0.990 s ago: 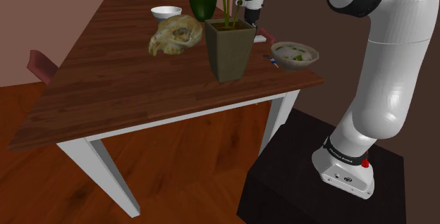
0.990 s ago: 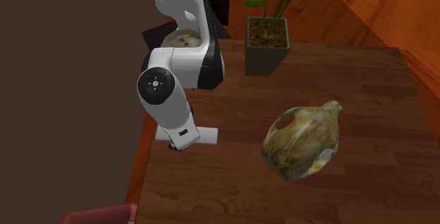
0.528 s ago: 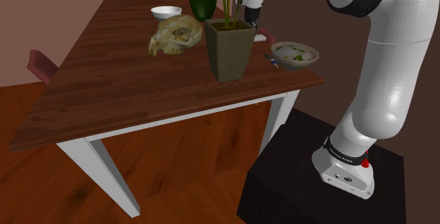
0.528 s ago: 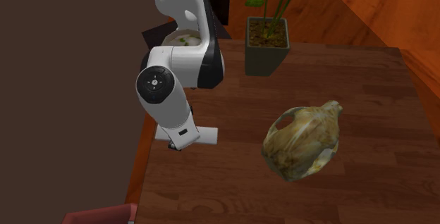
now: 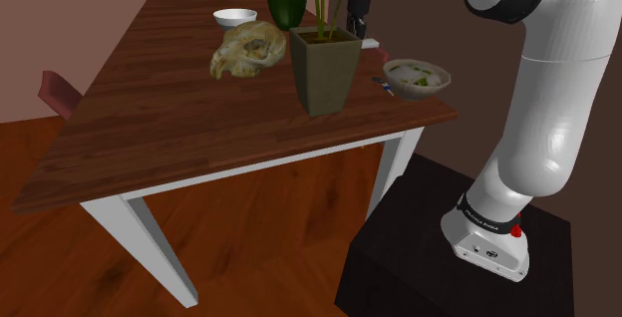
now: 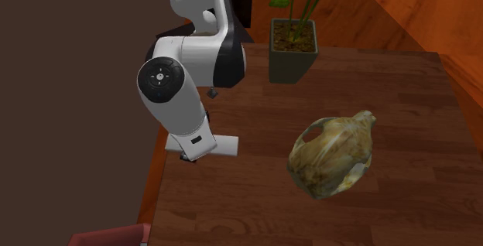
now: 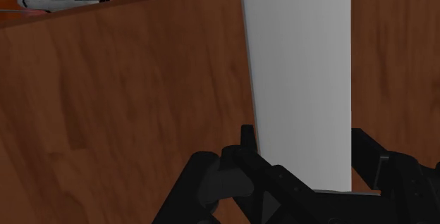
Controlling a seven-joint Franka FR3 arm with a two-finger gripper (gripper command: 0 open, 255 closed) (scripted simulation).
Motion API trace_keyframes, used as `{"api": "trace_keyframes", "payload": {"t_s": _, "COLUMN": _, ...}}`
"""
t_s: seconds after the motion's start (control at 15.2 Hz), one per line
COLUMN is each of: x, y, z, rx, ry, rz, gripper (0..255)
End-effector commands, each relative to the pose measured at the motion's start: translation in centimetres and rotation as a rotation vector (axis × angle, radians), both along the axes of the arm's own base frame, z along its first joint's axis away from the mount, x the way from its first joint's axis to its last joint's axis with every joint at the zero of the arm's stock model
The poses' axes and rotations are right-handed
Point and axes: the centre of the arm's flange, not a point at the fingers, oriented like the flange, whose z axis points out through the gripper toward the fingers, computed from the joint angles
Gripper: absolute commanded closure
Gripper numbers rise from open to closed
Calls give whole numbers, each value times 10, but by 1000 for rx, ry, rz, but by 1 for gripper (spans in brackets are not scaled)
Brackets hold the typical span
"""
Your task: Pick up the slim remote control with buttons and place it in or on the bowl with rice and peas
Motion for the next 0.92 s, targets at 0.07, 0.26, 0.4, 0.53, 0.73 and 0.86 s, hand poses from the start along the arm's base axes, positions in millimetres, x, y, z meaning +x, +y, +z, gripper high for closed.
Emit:
{"api": "trace_keyframes", "payload": {"t_s": 0.07, "x": 1, "y": 1, "z": 17, "rx": 0, "ry": 0, "rz": 0, "gripper": 255}}
{"api": "trace_keyframes", "payload": {"t_s": 0.26, "x": 1, "y": 1, "z": 33, "rx": 0, "ry": 0, "rz": 0, "gripper": 255}}
{"api": "trace_keyframes", "payload": {"t_s": 0.4, "x": 1, "y": 1, "z": 43, "rx": 0, "ry": 0, "rz": 0, "gripper": 255}}
{"api": "trace_keyframes", "payload": {"t_s": 0.53, "x": 1, "y": 1, "z": 54, "rx": 0, "ry": 0, "rz": 0, "gripper": 255}}
{"api": "trace_keyframes", "payload": {"t_s": 0.73, "x": 1, "y": 1, "z": 70, "rx": 0, "ry": 0, "rz": 0, "gripper": 255}}
{"api": "trace_keyframes", "payload": {"t_s": 0.86, "x": 1, "y": 1, "z": 80, "rx": 0, "ry": 0, "rz": 0, "gripper": 255}}
